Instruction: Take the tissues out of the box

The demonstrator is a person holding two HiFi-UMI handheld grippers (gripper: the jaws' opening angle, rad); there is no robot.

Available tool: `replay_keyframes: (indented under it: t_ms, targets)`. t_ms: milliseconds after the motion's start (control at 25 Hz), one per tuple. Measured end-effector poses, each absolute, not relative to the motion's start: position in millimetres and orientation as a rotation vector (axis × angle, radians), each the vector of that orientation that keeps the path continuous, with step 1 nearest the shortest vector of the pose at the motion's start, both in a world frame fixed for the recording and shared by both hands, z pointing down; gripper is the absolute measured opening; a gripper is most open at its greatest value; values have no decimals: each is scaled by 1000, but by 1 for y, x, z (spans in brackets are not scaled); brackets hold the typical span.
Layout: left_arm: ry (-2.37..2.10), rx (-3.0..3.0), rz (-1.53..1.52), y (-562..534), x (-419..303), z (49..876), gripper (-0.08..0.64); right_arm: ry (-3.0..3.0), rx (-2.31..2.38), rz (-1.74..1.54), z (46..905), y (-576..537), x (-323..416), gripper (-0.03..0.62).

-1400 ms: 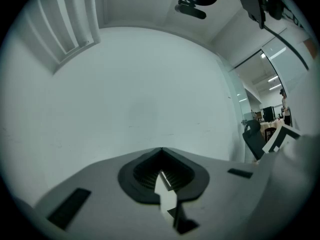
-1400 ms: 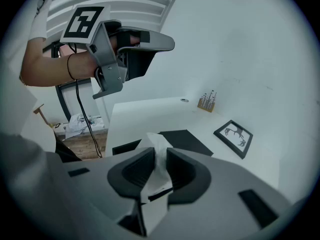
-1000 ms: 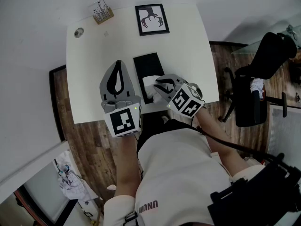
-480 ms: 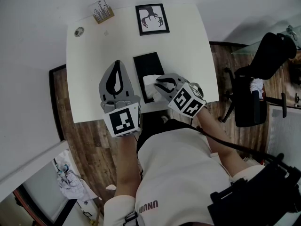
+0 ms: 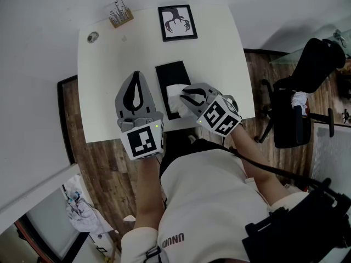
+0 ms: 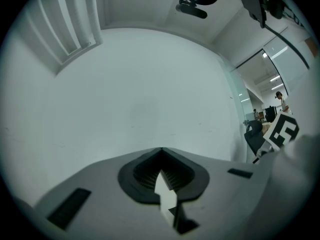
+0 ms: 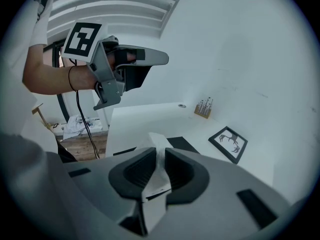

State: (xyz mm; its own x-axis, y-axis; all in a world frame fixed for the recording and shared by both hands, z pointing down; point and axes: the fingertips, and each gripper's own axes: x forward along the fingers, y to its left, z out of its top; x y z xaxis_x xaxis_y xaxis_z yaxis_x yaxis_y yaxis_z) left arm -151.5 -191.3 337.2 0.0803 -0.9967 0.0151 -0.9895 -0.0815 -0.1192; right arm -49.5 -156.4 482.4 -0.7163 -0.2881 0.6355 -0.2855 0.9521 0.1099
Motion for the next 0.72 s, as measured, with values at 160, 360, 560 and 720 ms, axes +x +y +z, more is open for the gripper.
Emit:
replay_keyframes:
  t_ms: [160,360,560,720]
  targets:
    - [2088,-2258,-161,-191,-153,340,12,-2407,407,-12,479,-159,-50,74]
    - [2095,-2250,-149,-189,-154,340,12,-2415,416,-24,475,-162,-49,74]
    - [2099,-2253,-159,-189,-156,341,12,-2414,426,-37,471,-166,-49,74]
    - [2081,-2234,-121,-190,-156,337,12,-2418,430,-44,467,-167,-50,74]
